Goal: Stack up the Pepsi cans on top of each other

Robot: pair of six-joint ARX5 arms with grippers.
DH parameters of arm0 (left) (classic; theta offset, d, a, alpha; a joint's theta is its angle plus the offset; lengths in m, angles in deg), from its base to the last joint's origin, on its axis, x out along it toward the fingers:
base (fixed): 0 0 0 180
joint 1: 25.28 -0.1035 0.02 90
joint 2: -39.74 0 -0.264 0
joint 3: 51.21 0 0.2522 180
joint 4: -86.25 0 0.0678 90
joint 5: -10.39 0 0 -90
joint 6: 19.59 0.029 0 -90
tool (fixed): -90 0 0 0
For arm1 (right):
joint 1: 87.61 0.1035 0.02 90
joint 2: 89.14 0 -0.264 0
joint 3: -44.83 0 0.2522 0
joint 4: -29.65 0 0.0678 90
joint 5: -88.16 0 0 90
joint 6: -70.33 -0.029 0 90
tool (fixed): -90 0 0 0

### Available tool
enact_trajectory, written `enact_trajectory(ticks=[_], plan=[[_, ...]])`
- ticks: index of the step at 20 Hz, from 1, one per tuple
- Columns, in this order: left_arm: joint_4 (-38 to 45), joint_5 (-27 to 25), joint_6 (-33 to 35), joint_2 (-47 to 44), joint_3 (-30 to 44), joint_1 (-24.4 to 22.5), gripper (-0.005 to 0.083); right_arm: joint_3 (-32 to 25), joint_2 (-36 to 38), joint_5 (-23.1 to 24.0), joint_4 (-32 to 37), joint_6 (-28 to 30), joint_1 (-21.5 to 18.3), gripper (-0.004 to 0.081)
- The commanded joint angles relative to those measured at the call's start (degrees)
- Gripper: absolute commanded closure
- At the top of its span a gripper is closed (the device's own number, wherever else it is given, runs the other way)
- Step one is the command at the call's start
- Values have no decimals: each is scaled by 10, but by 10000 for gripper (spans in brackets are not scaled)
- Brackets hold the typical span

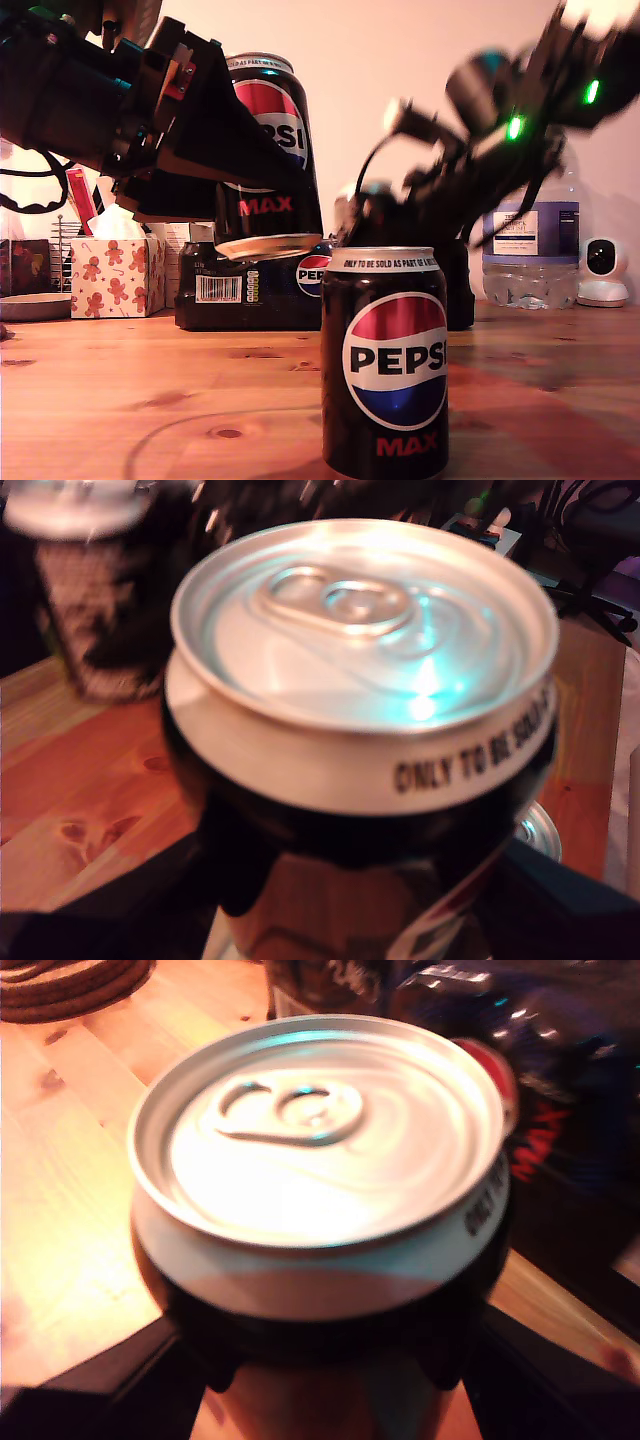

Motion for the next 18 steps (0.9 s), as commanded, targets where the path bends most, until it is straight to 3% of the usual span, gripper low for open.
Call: enact_trajectory(ticks=[1,12,18], plan=[[18,3,6,-17,1,2,416,9,32,7,-10,-2,-8,570],[19,5,9,-17,1,2,415,9,67,-2,-88,-17,-24,583],[22,5,10,-17,1,2,416,-12,91,-28,-67,3,-29,583]])
